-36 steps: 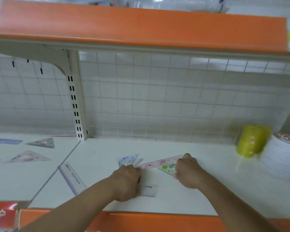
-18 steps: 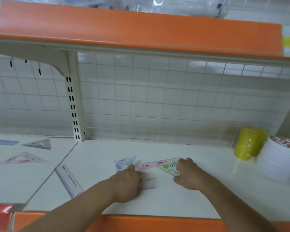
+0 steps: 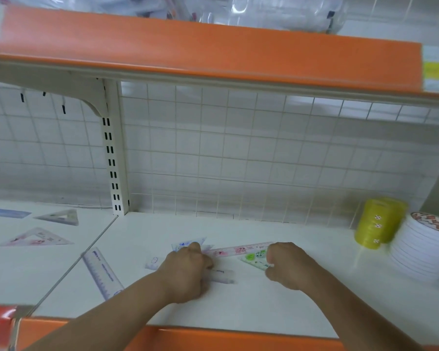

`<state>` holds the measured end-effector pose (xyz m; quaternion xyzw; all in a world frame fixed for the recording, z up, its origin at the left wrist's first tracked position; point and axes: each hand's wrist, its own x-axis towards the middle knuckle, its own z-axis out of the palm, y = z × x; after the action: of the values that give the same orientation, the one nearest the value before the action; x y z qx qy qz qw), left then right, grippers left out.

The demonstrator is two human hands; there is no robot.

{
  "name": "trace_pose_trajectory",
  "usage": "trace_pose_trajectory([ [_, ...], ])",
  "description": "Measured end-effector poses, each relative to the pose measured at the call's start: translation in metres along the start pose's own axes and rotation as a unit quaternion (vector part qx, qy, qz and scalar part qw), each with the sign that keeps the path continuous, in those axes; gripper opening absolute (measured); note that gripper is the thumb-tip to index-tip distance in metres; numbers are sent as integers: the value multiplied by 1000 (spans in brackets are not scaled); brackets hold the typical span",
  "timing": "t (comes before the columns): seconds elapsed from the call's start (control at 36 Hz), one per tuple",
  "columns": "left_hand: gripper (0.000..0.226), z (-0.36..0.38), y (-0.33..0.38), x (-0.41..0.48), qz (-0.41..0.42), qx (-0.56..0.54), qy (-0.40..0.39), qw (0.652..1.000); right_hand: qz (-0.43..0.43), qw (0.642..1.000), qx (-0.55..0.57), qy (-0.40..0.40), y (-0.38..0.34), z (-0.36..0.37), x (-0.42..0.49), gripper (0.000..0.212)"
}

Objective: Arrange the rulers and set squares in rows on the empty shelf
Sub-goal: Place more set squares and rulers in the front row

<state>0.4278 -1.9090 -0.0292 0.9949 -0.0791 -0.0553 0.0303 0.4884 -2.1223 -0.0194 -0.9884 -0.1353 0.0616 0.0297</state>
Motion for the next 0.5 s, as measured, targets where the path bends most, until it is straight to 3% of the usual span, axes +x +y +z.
trace_pose_trajectory([
  [0.03, 42, -1, 1, 0, -8, 8, 7, 1000, -6, 1000, 0, 0, 0, -1, -2, 10],
  [0.11, 45, -1, 2, -1, -34, 35, 36, 998, -24, 1000, 16, 3, 2, 3, -5, 26],
  [0.5, 46, 1, -11, -36, -139, 33, 90, 986, -145, 989, 30, 27, -26, 7, -12, 32],
])
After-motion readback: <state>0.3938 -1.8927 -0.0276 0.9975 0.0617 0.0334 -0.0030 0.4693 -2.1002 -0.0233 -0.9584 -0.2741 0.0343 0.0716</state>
